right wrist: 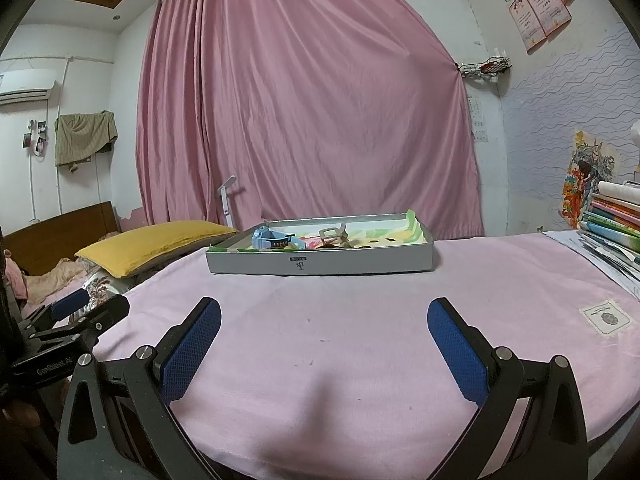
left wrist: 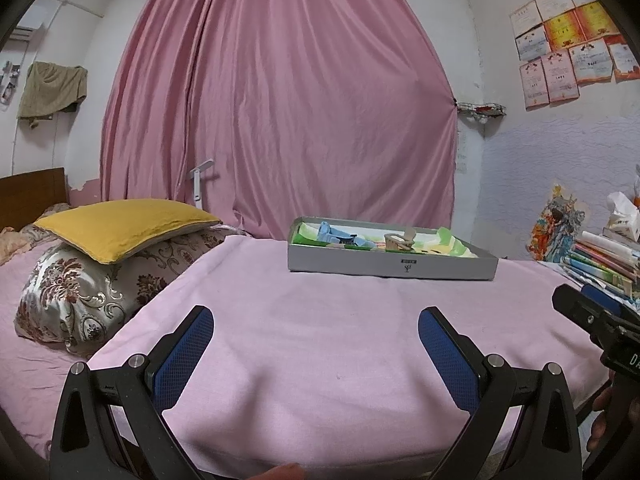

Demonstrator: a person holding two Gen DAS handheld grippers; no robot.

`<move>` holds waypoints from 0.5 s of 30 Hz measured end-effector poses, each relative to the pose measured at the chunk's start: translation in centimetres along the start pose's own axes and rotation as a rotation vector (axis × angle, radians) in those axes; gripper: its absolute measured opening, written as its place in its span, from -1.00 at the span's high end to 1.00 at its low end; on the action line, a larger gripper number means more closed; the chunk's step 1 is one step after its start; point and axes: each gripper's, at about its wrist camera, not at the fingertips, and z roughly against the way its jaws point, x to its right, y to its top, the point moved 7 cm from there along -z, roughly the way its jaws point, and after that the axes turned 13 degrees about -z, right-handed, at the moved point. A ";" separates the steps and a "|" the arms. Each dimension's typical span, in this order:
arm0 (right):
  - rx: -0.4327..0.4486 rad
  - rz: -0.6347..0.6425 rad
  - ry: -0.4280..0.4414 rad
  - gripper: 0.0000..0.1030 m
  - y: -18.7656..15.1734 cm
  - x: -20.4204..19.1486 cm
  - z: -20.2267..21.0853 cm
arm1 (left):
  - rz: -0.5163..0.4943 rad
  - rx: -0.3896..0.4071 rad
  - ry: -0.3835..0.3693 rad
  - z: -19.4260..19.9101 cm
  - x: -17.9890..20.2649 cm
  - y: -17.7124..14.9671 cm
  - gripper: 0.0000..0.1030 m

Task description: Organize jewelry

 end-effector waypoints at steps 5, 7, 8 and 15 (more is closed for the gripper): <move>-0.004 -0.001 -0.001 -0.97 -0.1 0.1 -0.1 | -0.005 -0.003 0.024 -0.2 0.0 0.0 -1.00; -0.005 0.000 -0.002 -0.97 -0.1 0.2 -0.1 | -0.005 -0.005 0.018 -0.3 0.0 0.0 -1.00; -0.006 0.000 -0.002 -0.97 -0.1 0.2 -0.1 | -0.004 -0.005 0.015 -0.3 0.0 0.0 -1.00; -0.015 -0.006 -0.007 -0.97 -0.1 0.5 -0.3 | -0.008 -0.012 0.010 -0.6 0.3 -0.1 -1.00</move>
